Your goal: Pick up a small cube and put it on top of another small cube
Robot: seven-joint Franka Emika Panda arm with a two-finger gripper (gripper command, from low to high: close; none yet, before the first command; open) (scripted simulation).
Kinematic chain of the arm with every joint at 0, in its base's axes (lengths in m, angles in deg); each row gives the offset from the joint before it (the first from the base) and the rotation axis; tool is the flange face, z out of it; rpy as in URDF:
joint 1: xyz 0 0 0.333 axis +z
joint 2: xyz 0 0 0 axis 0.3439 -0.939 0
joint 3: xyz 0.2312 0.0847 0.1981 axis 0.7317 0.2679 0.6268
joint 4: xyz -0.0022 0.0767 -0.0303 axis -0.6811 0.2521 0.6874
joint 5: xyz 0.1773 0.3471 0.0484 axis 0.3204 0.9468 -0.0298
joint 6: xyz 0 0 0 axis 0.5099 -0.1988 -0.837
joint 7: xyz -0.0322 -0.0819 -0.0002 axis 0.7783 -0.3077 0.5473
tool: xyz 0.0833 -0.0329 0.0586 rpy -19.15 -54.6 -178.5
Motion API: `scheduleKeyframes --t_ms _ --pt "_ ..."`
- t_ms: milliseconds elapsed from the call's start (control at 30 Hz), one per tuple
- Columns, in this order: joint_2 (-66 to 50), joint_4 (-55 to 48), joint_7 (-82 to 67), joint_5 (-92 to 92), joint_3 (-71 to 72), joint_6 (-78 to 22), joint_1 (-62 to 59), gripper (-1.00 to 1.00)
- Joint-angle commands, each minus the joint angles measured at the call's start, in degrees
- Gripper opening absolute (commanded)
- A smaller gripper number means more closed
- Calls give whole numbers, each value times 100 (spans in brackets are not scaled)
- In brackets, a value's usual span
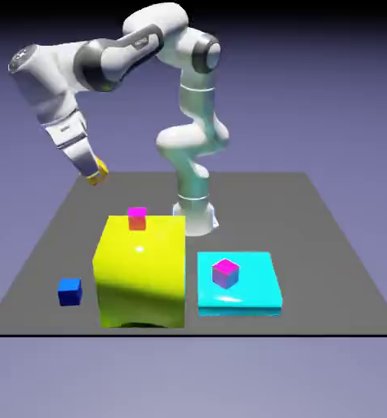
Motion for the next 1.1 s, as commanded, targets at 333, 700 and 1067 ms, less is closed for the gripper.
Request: scheduleKeyframes --t_ms 333,700,1067 --pt "-2284 -1468 -491 744 2160 -1109 -496 -100" --pt "-4075 -2364 -1825 985 3505 -2213 -464 -100" --pt "-3760 -1269 -4223 52 2392 -2508 751 -100"
